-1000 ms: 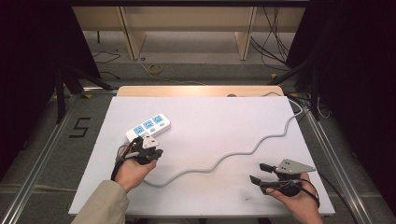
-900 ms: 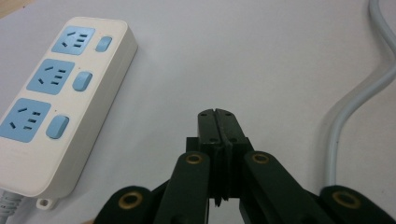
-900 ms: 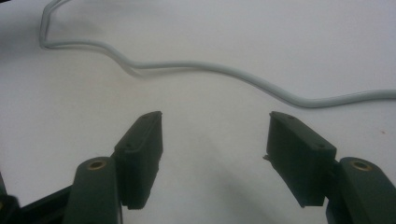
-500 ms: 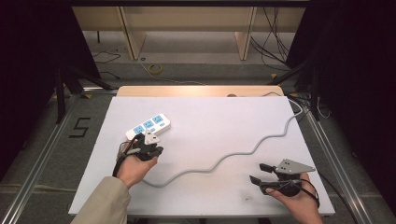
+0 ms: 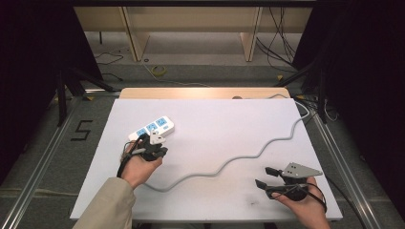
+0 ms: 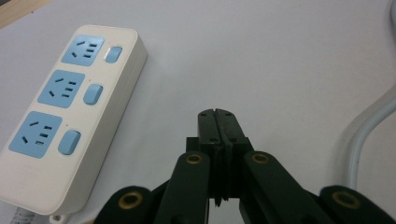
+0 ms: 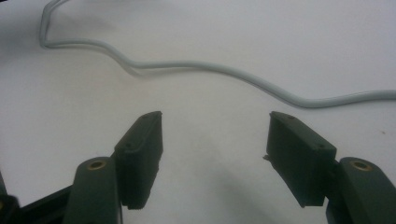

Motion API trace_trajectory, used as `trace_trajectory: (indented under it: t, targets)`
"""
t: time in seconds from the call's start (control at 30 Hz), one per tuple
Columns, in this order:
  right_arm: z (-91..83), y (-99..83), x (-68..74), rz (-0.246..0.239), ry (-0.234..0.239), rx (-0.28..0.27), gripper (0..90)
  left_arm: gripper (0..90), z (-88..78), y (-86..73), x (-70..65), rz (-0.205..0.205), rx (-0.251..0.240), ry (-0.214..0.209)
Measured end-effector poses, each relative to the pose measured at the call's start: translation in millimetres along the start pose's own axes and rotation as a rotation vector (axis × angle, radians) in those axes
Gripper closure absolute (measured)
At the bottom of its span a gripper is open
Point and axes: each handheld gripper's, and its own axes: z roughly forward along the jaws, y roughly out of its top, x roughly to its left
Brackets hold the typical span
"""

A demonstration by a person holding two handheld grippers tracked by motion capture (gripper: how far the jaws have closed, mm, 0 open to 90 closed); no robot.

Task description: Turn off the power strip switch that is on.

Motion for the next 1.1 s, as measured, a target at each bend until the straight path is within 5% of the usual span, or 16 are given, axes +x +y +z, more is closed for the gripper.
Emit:
trace_trajectory:
  t: [1.1]
  targets:
    - [0.2,0.6,-1.8,-0.001,0.0,-0.001,37.0,89.9,9.8,18.4,7.0,0.013,0.037,0.007]
